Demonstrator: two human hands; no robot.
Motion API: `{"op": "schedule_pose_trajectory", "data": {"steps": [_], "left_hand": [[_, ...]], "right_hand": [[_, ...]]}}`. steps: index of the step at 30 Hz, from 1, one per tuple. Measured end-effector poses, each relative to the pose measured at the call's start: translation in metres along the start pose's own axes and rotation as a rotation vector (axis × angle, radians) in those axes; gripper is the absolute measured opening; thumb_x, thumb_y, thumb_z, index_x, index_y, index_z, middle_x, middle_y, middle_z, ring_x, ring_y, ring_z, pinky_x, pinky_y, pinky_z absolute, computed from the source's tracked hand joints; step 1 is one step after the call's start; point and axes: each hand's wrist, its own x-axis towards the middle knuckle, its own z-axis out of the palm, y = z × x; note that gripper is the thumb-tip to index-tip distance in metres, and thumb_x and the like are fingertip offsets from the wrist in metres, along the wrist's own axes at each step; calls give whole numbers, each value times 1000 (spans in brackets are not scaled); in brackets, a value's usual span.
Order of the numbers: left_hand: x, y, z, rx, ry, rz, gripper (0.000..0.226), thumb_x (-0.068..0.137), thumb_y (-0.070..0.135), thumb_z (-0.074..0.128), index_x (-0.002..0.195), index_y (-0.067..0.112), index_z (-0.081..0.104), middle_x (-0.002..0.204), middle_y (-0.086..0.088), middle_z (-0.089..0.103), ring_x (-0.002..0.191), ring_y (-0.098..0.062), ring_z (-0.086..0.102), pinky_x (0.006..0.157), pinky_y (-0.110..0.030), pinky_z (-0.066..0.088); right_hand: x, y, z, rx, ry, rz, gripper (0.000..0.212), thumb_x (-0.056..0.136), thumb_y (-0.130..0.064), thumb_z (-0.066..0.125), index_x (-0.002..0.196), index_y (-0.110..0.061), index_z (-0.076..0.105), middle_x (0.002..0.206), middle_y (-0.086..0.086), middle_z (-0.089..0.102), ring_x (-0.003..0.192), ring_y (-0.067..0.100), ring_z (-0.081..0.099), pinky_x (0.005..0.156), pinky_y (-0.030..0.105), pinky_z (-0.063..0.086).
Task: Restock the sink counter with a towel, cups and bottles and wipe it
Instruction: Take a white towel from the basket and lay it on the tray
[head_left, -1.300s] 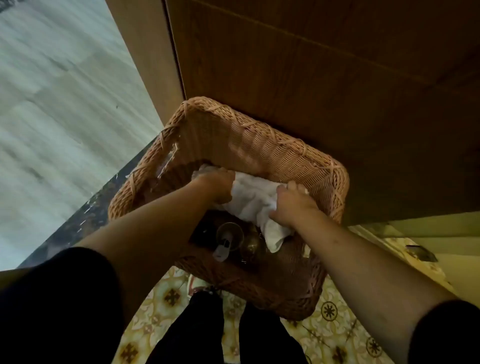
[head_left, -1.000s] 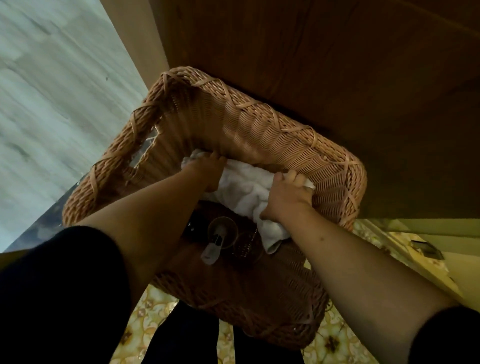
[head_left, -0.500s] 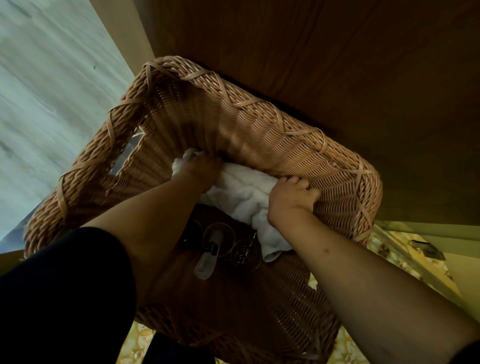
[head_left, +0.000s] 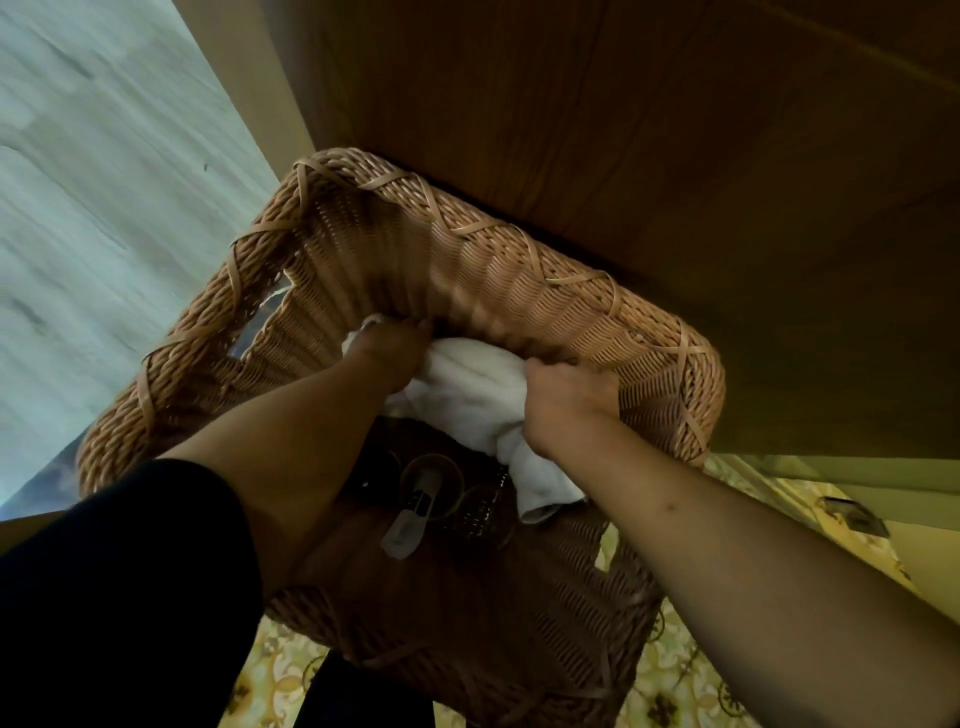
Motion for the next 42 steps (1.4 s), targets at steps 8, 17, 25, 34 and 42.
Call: {"op": "schedule_pose_trajectory", "data": {"steps": [8,17,25,34,42], "left_hand": [[-63,5,-51,-265,120,-35,36,94,27,51,124,11,61,126,-16,58,119,-34,52,103,-43,42],[-207,-6,-147,-430,584,-80,20,86,28,57,95,12,63,109,-10,66,102,-32,61,80,-40,48],[-360,-7,-189,-445,929,-302,10,85,32,45,77,26,45,73,8,50,68,-18,54,60,-29,36],[-564,-26,-136,-267,1080,-669,19,92,36,50,84,21,59,81,3,60,72,-14,55,63,-30,48],[-788,7,-4,-299,1022,-1068,17,82,28,53,77,14,58,81,-5,61,77,-26,56,64,-40,45]], "right_hand": [[-72,22,-98,-71,156,-92,50,83,-38,63,130,-29,49,132,6,58,125,34,45,94,47,37],[-175,61,-189,-77,461,-225,20,82,-42,56,95,-36,42,82,-8,49,103,25,48,88,52,31],[-267,59,-266,-49,718,-547,22,75,-31,65,77,-26,43,71,-4,52,65,15,44,57,31,30],[-348,-50,-282,-135,818,-983,32,77,-49,74,84,-36,46,75,-12,57,68,8,52,51,25,38],[-481,-219,-203,-199,759,-1367,35,79,-55,74,94,-40,46,82,-12,55,68,4,50,57,22,39]]}}
